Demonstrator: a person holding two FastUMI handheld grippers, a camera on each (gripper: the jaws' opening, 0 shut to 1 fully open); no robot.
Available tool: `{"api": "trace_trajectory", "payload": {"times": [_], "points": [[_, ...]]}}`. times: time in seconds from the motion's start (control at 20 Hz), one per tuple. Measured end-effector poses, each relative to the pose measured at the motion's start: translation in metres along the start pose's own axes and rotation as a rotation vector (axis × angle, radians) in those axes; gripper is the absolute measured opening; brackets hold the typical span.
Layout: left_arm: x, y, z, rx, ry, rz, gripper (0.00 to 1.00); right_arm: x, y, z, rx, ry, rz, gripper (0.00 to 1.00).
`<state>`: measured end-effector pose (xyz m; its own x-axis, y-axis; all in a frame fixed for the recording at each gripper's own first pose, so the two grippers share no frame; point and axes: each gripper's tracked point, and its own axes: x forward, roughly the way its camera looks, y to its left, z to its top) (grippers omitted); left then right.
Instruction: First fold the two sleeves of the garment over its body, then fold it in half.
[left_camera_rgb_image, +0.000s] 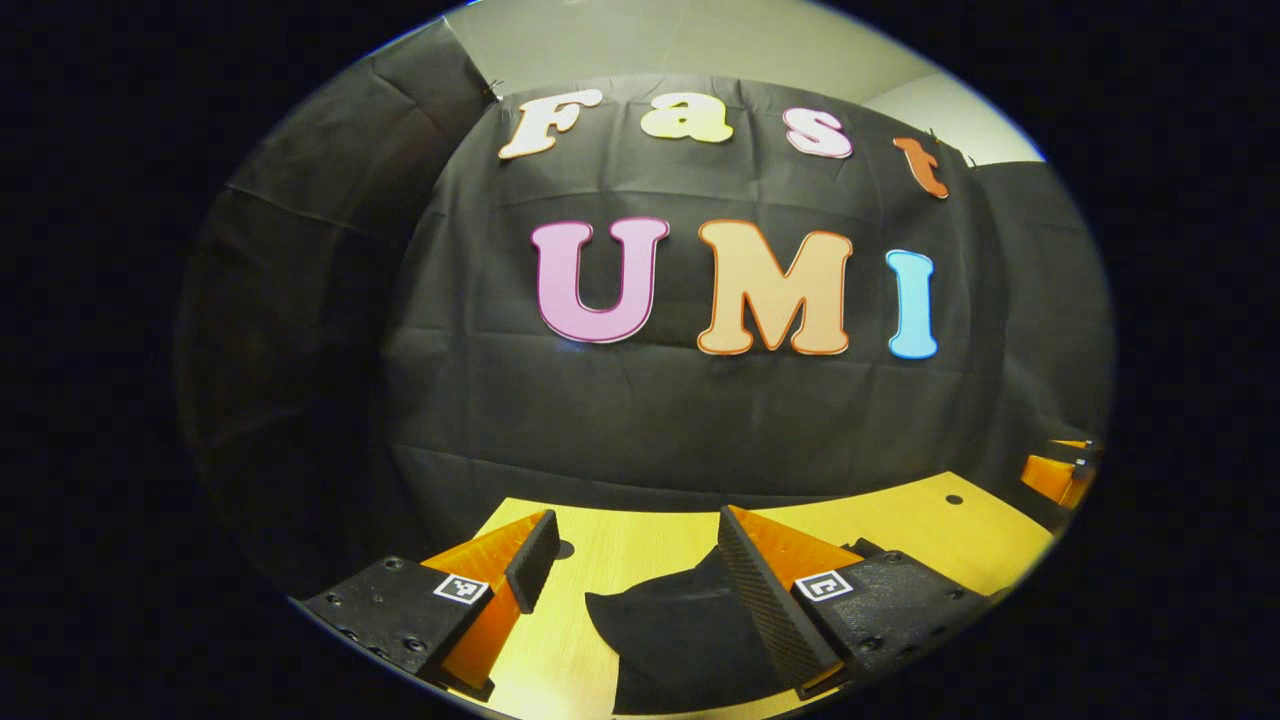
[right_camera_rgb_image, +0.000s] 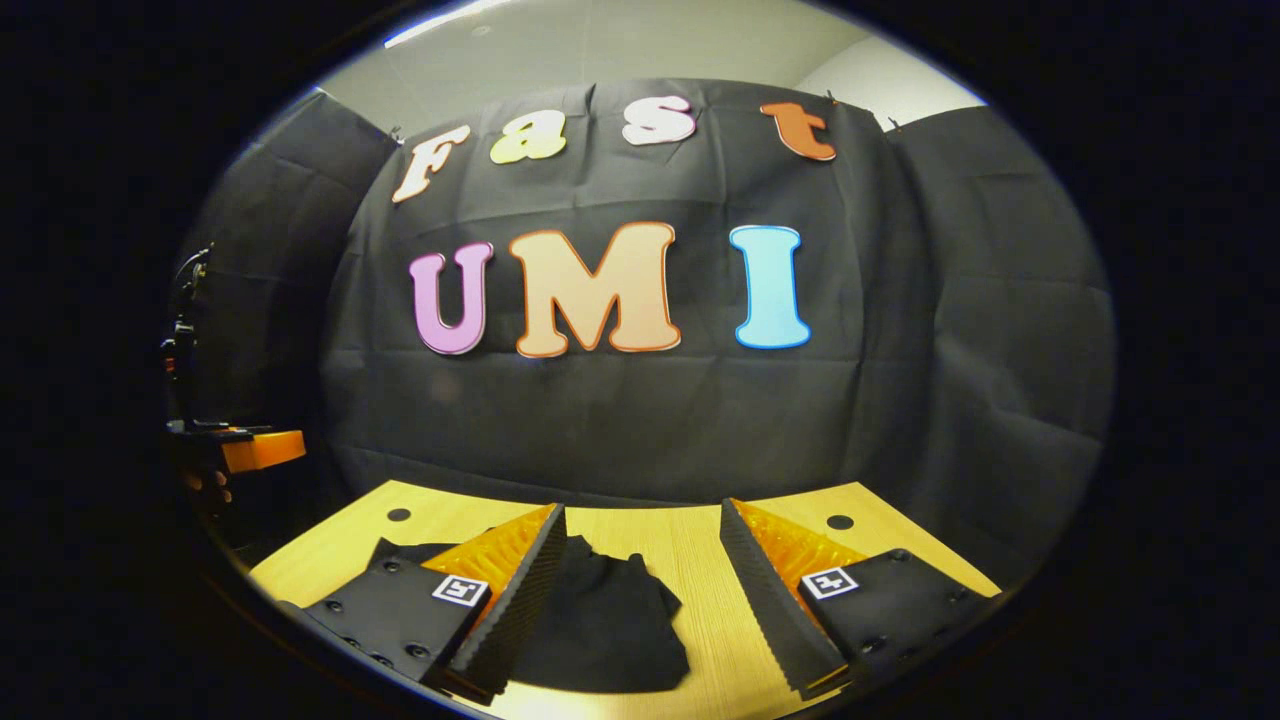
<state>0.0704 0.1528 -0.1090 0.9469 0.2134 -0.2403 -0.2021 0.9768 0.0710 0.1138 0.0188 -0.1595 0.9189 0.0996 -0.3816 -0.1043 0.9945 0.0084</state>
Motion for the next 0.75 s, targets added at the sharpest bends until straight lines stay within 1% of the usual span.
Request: {"api": "trace_trajectory", "payload": {"times": [0.05,0.1,0.15,0.2,0.25,0.3,0.4,0.45,0.5,0.55,0.6,0.75], "points": [[-0.017,-0.003,0.007,0.011,-0.023,0.007,0.96,-0.016,-0.003,0.005,0.001,-0.027,0.005,1.0],[-0.032,-0.007,0.012,0.019,-0.039,0.013,0.96,-0.033,-0.008,0.008,0.0,-0.05,0.008,0.94],[-0.048,-0.013,0.016,0.024,-0.053,0.009,0.94,-0.05,-0.011,0.009,-0.002,-0.068,0.015,0.97],[-0.064,-0.019,0.017,0.027,-0.06,0.009,0.96,-0.066,-0.013,0.008,-0.003,-0.078,0.021,0.94],[-0.08,-0.023,0.02,0.031,-0.067,0.013,0.96,-0.083,-0.015,0.006,0.0,-0.084,0.025,0.94],[-0.097,-0.026,0.02,0.032,-0.067,0.015,0.96,-0.098,-0.017,0.003,0.006,-0.084,0.033,0.97],[-0.129,-0.032,0.029,0.043,-0.096,0.019,0.95,-0.128,-0.02,0.001,0.022,-0.098,0.041,0.94],[-0.143,-0.033,0.036,0.051,-0.113,0.025,0.96,-0.141,-0.022,0.001,0.029,-0.109,0.043,0.97],[-0.155,-0.034,0.038,0.054,-0.123,0.028,0.96,-0.152,-0.023,0.0,0.032,-0.118,0.045,0.94],[-0.167,-0.037,0.036,0.055,-0.133,0.026,0.95,-0.162,-0.022,-0.001,0.037,-0.119,0.056,0.94],[-0.176,-0.039,0.038,0.054,-0.14,0.024,0.96,-0.171,-0.019,-0.001,0.045,-0.125,0.07,0.97],[-0.195,-0.043,0.042,0.055,-0.142,0.018,0.96,-0.19,-0.019,0.007,0.054,-0.152,0.084,0.97]]}}
